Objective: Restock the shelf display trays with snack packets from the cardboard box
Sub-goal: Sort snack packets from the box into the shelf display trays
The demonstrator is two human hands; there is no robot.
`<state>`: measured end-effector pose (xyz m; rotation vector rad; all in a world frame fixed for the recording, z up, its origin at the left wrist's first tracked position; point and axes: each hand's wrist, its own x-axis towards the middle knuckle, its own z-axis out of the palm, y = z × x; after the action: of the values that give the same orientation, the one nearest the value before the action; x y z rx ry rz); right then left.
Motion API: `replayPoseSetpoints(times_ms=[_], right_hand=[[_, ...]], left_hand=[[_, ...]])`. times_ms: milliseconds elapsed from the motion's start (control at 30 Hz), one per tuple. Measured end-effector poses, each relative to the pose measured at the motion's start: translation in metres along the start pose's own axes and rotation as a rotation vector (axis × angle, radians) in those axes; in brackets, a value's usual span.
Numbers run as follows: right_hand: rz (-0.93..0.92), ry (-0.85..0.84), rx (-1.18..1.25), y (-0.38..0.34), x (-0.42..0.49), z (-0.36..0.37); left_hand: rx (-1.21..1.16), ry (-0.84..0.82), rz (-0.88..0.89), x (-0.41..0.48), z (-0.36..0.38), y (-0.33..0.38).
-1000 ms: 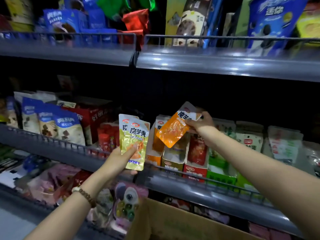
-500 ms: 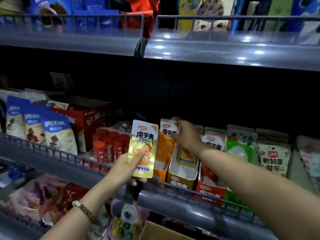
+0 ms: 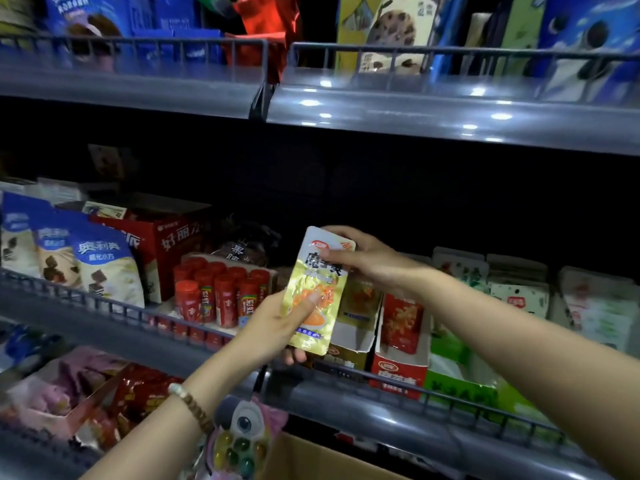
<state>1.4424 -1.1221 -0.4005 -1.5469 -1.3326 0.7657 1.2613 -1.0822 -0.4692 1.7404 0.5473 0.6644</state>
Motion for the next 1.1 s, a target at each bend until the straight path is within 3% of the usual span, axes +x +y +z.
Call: replayPoseSetpoints(times_ms=[133, 267, 433, 667, 867, 1100], right_hand=[[0.052, 0.015, 0.074, -0.004, -0.016, -0.033], [-0.005, 0.332, 0.149, 0.004, -0.014, -0.062], [-0.086, 0.508, -0.211, 0.013, 0.003, -0.080], [-0.146, 0.430, -0.564, 0.028, 0.027, -0.065], [-0.074, 0.394, -0.850, 0.046, 0.031, -0.059], [-0.183, 0.398, -1.029, 0.060, 0.030, -0.057]], left_hand=[[0.031, 0.035, 0.038, 0.012, 0.023, 0.013], [0.238, 0.216, 0.130, 0.031, 0.024, 0.005], [0.466, 0.031, -0.010, 0.046, 0.035, -0.018], [0.663, 0.067, 0.013, 0.050, 0.046, -0.025], [0.606, 0.085, 0.016, 0.047, 0.044, -0.030], [0.621, 0.118, 0.053, 0.047, 0.044, -0.034]])
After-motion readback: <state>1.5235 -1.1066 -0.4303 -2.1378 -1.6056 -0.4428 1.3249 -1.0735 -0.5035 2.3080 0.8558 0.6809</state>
